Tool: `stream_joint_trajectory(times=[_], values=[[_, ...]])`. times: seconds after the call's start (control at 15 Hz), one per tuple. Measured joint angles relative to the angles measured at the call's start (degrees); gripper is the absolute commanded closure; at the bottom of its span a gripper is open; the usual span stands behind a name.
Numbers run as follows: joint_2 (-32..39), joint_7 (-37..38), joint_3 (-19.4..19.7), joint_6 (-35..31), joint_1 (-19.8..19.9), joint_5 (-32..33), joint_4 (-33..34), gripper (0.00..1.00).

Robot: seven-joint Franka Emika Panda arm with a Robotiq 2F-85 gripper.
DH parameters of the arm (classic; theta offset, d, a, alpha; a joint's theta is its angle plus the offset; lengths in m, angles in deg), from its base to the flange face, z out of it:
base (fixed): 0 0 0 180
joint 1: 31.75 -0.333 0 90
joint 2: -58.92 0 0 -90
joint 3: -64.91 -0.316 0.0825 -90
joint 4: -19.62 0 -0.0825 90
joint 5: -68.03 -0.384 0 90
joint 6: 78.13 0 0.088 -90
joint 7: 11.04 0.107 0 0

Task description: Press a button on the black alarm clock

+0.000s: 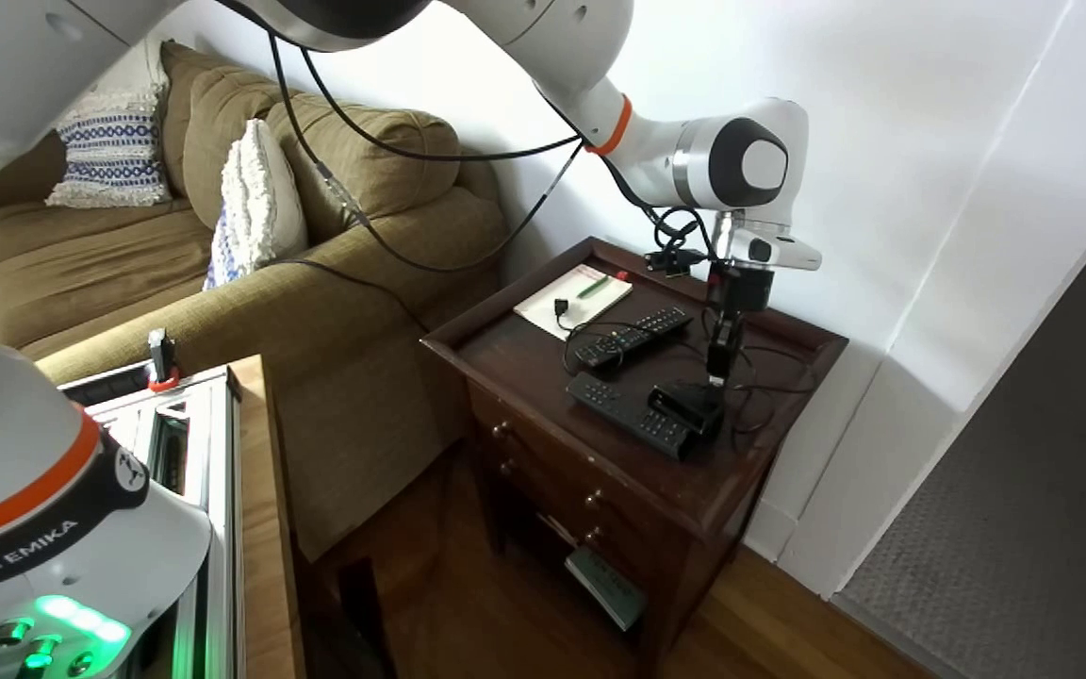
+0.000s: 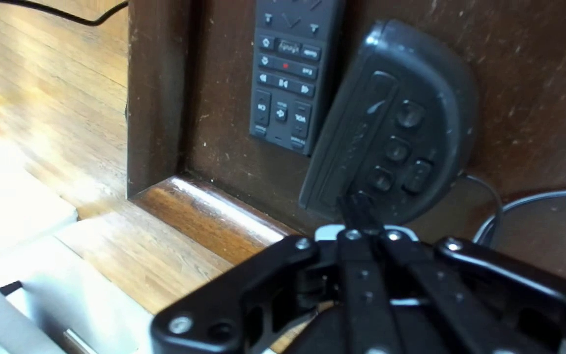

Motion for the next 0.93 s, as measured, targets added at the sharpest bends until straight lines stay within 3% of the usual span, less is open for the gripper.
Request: stream_joint_trajectory(times=[0.27, 0.53, 0.87, 0.93], values=[[-0.8, 0.0, -1.4, -1.1, 2.5, -1.6, -0.5, 1.00], [-4.0, -1.7, -1.6, -9.5, 6.7, -4.6, -4.8, 1.00], [-13.2, -12.4, -5.0, -19.9, 12.6, -12.0, -14.6, 1.00], [-15.4, -15.6, -6.0, -20.6, 13.5, -13.5, -16.7, 0.74]])
